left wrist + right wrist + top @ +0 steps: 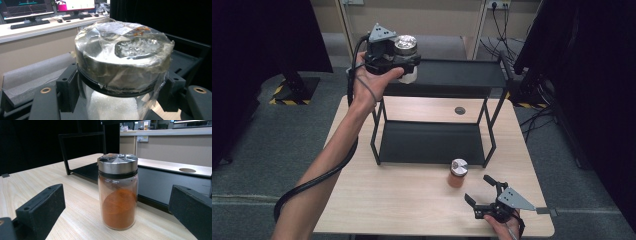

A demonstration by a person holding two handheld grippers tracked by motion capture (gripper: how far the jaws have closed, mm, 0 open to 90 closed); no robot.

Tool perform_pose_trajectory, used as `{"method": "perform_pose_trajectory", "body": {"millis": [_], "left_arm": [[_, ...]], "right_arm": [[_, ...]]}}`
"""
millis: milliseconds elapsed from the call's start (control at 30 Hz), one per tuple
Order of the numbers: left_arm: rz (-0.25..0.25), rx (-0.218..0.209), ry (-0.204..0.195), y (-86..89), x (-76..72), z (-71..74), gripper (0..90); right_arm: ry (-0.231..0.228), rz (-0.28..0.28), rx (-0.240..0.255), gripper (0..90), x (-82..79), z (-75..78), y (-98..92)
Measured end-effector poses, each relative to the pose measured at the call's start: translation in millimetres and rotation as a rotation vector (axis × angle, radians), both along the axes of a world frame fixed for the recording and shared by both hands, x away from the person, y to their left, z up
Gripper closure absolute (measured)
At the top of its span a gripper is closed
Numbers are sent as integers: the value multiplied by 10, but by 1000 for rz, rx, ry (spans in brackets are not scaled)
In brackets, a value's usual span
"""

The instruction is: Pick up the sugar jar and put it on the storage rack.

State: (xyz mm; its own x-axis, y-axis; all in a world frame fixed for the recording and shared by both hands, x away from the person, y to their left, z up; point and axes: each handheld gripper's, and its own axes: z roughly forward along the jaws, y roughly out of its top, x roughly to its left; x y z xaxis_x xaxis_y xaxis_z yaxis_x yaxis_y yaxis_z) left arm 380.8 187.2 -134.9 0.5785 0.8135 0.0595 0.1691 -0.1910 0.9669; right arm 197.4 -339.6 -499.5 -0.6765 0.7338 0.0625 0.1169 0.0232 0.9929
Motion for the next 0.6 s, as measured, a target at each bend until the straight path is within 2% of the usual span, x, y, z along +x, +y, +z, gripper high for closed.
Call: {"method": "perform_pose_trajectory", "body": {"millis": [67, 200, 300, 467, 600], "left_arm": [[15, 16, -8, -46, 36, -14, 311], [42, -4, 0, -101, 120, -60, 311], [59, -1, -3, -140, 176, -78, 312], [82, -31, 7, -168, 251, -128, 311], [90, -22, 2, -189, 292, -156, 312]], "right_arm": [[0, 0, 1, 11, 0, 0, -1], [2, 3, 0, 11, 1, 0, 0], [1, 5, 1, 11, 1, 0, 0], [2, 3, 3, 11, 1, -2, -7], [2, 6, 2, 11, 2, -2, -4]]}}
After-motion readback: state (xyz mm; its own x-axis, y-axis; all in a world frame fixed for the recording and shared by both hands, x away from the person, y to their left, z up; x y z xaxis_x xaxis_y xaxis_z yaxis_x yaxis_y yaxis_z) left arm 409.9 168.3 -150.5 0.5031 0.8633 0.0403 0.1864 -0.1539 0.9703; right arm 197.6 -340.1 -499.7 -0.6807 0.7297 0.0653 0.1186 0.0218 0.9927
